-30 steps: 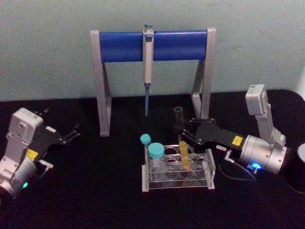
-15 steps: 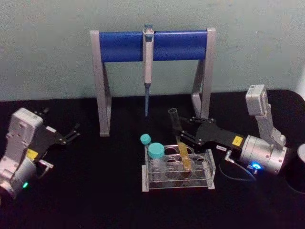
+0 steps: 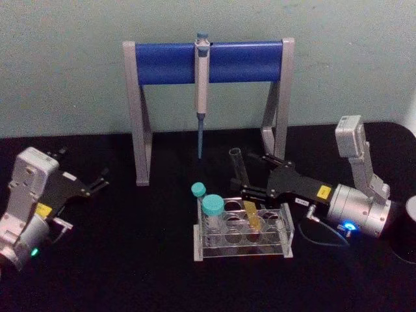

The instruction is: Pick up the test tube from the test tube rack, shake it, then place it back into the test tube rack.

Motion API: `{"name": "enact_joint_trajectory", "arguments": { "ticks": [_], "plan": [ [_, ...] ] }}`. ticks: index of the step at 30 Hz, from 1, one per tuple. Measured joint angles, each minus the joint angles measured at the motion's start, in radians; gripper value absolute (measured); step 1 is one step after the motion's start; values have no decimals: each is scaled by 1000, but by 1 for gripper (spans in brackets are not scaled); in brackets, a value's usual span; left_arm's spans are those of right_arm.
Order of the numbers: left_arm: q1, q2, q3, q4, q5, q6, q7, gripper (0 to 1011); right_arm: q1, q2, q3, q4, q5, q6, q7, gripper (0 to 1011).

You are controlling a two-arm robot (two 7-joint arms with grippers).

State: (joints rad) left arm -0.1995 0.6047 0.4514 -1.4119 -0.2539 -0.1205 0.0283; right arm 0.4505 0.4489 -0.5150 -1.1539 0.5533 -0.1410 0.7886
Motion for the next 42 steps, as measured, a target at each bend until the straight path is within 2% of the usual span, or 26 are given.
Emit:
{"name": "enact_joint_trajectory", "arguments": {
  "ticks": [1,6,15,19,24,25,28,32,33,35,38,39,42],
  "plan": [
    [0,0,0,0,0,0,0,1001,0,0,0,0,0,0,0,878],
    [0,0,0,0,0,0,0,1001,0,0,0,0,0,0,0,997],
    [0,0,0,0,0,0,0,1001,-1,0,1,-2,1,-3,0,1000],
    [0,0,0,0,0,0,0,1001,-20,6,21,-33,16,-37,0,1000],
    [0,0,0,0,0,0,0,1001,-69,17,76,-107,57,-103,-10,1000],
    [0,0,0,0,0,0,0,1001,-85,19,95,-130,64,-118,-28,1000],
    [0,0,0,0,0,0,0,1001,-112,24,123,-167,62,-129,-77,1000],
    [0,0,0,0,0,0,0,1001,-157,32,164,-228,14,-115,-205,1000],
    [0,0,0,0,0,0,0,1001,-164,33,171,-239,1,-106,-235,1000],
    [0,0,0,0,0,0,0,1001,-191,34,191,-266,-47,-65,-336,1000],
    [0,0,0,0,0,0,0,1001,-206,33,201,-275,-78,-31,-397,1000],
    [0,0,0,0,0,0,0,1001,-216,31,205,-278,-100,-4,-435,1000],
    [0,0,0,0,0,0,0,1001,-226,25,207,-275,-128,47,-483,1000]
  ]
}}
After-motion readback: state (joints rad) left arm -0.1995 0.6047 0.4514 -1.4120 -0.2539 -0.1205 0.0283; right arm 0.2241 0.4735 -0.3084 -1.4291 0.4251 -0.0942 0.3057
